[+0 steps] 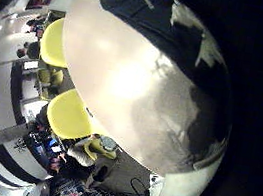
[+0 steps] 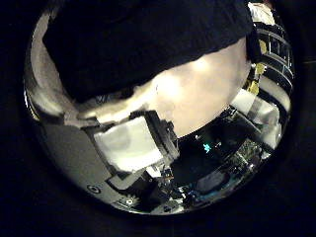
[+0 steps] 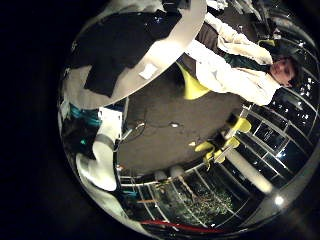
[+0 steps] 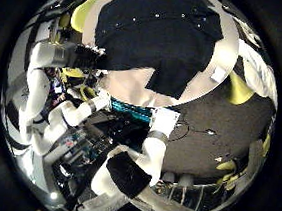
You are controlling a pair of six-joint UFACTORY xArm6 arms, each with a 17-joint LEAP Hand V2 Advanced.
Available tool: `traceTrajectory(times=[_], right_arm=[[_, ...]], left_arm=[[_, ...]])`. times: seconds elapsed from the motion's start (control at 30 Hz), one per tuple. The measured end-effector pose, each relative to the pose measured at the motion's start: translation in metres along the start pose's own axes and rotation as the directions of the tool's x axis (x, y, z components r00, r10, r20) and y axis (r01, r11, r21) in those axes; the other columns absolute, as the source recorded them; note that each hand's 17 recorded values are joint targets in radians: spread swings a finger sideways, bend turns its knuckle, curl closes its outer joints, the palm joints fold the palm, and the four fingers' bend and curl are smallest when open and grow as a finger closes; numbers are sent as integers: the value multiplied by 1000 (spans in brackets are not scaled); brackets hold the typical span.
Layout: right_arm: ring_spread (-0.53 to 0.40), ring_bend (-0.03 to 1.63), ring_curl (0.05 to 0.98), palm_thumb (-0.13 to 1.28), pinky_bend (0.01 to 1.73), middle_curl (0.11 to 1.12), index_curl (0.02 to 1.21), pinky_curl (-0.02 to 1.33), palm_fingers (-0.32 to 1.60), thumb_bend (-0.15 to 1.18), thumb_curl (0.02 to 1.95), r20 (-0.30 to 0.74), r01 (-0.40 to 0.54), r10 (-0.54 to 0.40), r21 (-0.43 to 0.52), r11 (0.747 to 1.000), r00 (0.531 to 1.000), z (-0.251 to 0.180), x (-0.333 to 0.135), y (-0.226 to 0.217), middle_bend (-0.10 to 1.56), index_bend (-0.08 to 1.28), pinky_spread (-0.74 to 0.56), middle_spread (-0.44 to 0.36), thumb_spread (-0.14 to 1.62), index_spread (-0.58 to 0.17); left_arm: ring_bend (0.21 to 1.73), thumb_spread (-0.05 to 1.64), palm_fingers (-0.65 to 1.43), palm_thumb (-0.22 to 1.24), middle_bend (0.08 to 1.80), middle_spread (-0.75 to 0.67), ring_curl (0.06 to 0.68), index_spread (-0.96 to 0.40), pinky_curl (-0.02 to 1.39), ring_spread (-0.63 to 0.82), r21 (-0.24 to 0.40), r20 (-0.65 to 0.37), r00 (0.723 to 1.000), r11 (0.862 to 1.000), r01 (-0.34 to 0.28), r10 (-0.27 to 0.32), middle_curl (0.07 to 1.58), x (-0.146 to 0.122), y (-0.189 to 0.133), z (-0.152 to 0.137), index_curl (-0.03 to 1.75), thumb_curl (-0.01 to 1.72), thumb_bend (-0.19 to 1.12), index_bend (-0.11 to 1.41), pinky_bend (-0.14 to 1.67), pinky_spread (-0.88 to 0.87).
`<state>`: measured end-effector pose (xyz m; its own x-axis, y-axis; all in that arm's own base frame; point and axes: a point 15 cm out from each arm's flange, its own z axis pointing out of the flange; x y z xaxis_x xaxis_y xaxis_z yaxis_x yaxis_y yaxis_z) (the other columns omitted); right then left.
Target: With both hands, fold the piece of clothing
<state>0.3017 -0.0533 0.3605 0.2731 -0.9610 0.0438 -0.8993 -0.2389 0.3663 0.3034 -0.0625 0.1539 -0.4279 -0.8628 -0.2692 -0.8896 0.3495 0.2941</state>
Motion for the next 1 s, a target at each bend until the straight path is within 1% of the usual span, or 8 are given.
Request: traceTrajectory(times=[0.17,0.23,0.33,0.43,0.57,0.73,0.83,1.0], right_arm=[[116,604,239,254,549,355,265,257,142,-20,251,4,7,-6,-19,1000,1000,7,2,3,207,155,334,16,1153,-364],[111,605,239,260,544,360,263,254,160,-16,253,12,8,-8,-29,1000,1000,12,4,4,222,153,332,9,1154,-364],[81,633,244,280,552,366,257,253,205,-13,256,31,22,-21,-46,999,999,23,7,5,246,143,318,-5,1167,-360],[45,660,252,371,574,369,255,257,234,13,276,52,45,-41,-71,996,998,43,11,3,253,145,277,-26,1171,-353],[10,681,261,434,580,374,257,257,233,0,289,71,57,-50,-97,994,996,80,12,-3,262,150,239,-46,1168,-341],[-18,689,264,484,585,384,257,253,221,-15,303,77,75,-67,-108,991,995,137,5,-15,294,148,206,-55,1142,-316],[-24,687,264,501,584,389,256,252,202,-16,309,70,78,-71,-92,993,995,153,4,-22,312,142,198,-57,1130,-300],[-14,668,262,523,585,387,258,250,158,-18,317,44,87,-85,-28,996,995,176,5,-45,305,151,199,-47,1108,-292]], left_arm=[[1270,1051,1151,785,907,-497,480,-558,534,-467,85,-14,1000,996,19,-18,809,-6,-13,-33,783,474,89,445,988,-623],[1298,1051,1120,799,932,-514,495,-594,556,-466,94,-13,1000,995,20,-19,839,-8,-16,-44,837,497,78,464,1032,-636],[1332,1056,1087,807,956,-532,511,-639,577,-462,82,-15,1000,996,14,-13,879,-11,-16,-58,914,522,56,477,1069,-640],[1349,1062,1067,815,966,-545,519,-674,593,-458,54,-25,1000,999,3,-2,910,-10,-15,-68,985,544,36,473,1098,-641],[1362,1068,1046,825,966,-559,526,-706,605,-450,29,-28,1000,1000,-3,4,944,-11,-15,-77,1074,568,11,457,1117,-641],[1370,1067,1040,830,961,-570,529,-734,613,-450,26,-28,1000,1000,-1,2,979,-16,-18,-93,1168,592,-10,424,1124,-640],[1372,1067,1039,829,956,-575,529,-744,615,-451,23,-35,999,1000,0,1,993,-18,-21,-105,1209,601,-12,406,1125,-640],[1371,1068,1042,827,940,-585,527,-759,618,-452,-20,-50,999,1000,-17,16,1018,-20,-23,-116,1286,616,-13,368,1123,-640]])
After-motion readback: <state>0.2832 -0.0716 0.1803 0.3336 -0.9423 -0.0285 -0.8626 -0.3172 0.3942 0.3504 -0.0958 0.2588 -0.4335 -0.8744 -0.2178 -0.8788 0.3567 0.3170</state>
